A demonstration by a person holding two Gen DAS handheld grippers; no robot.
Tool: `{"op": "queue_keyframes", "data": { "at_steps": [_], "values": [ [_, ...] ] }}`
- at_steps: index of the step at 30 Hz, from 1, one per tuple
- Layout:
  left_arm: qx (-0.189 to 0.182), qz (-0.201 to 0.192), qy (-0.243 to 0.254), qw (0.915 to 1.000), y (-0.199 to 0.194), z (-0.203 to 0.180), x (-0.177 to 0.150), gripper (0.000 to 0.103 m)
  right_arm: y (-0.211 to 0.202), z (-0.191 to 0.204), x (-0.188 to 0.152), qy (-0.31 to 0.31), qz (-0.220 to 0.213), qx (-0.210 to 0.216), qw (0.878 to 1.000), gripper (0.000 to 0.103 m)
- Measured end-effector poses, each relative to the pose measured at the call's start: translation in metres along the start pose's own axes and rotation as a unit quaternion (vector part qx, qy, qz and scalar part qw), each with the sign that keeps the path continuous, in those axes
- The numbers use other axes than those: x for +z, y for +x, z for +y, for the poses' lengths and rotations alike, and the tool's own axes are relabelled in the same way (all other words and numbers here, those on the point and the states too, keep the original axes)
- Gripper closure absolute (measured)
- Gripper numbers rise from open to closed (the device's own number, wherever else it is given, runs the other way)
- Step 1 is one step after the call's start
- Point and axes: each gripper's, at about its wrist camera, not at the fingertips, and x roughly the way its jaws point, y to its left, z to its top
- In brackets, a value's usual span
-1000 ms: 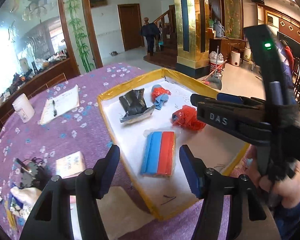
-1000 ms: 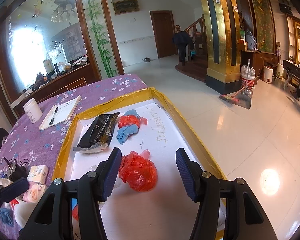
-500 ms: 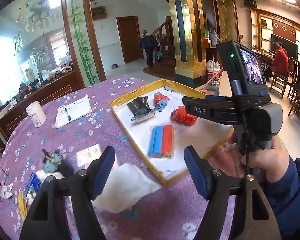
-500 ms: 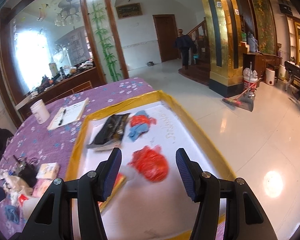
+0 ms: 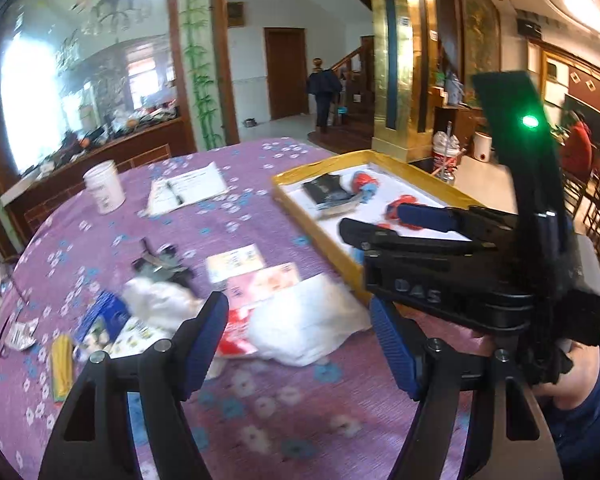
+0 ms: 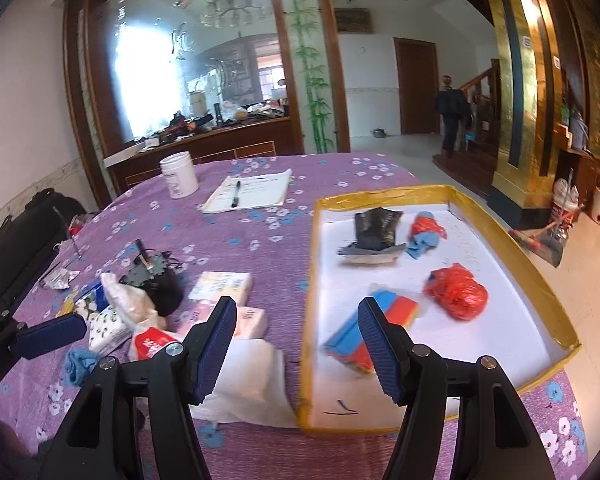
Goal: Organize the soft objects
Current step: 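Grasp the yellow-green sponge pack with the left gripper while the right grasps the blue cloth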
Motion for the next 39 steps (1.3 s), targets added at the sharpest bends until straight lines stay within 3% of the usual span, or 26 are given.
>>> {"op": "queue_keyframes", "data": {
  "at_steps": [7, 11, 15, 18, 21, 23, 27, 28, 29, 30, 35, 39],
  "values": [
    [0.032, 0.013, -0.064, 0.9974, -0.024, 0.069, -0.019, 0.031, -0.003, 0.013, -0.001, -0.011, 0.001, 0.013, 1.0, 0.035],
    [0.055, 0.015, -0.123, 0.9907, -0.038, 0.123, -0.03, 0.031, -0.001, 0.027, -0.005, -0.029, 0.016, 0.037, 0.999, 0.035],
    [0.109, 0.033, -0.199, 0.9733, -0.039, 0.186, -0.044, 0.03, 0.003, 0.05, -0.013, -0.053, 0.03, 0.07, 0.996, 0.034],
    [0.137, 0.079, -0.266, 0.9509, -0.022, 0.232, -0.058, 0.03, 0.007, 0.067, -0.02, -0.073, 0.04, 0.088, 0.993, 0.034],
    [0.136, 0.13, -0.312, 0.9311, 0.004, 0.264, -0.072, 0.03, 0.01, 0.081, -0.026, -0.091, 0.052, 0.106, 0.989, 0.034],
    [0.126, 0.149, -0.324, 0.9258, 0.019, 0.272, -0.076, 0.03, 0.011, 0.089, -0.028, -0.101, 0.062, 0.121, 0.986, 0.034],
    [0.136, 0.166, -0.304, 0.9281, 0.042, 0.271, -0.071, 0.031, 0.016, 0.104, -0.03, -0.099, 0.1, 0.176, 0.974, 0.032],
    [0.14, 0.172, -0.302, 0.9274, 0.048, 0.272, -0.072, 0.035, 0.018, 0.107, -0.029, -0.095, 0.112, 0.192, 0.97, 0.031],
    [0.135, 0.173, -0.303, 0.9274, 0.051, 0.273, -0.073, 0.053, 0.02, 0.112, -0.029, -0.093, 0.126, 0.212, 0.965, 0.031],
    [0.125, 0.172, -0.308, 0.9274, 0.053, 0.274, -0.075, 0.062, 0.022, 0.118, -0.029, -0.097, 0.136, 0.223, 0.96, 0.03],
    [0.131, 0.147, -0.298, 0.934, 0.048, 0.274, -0.078, 0.067, 0.038, 0.161, -0.032, -0.149, 0.172, 0.257, 0.939, 0.029],
    [0.134, 0.114, -0.3, 0.9376, 0.034, 0.275, -0.075, 0.067, 0.068, 0.19, -0.038, -0.176, 0.2, 0.25, 0.931, 0.029]
  ]
}}
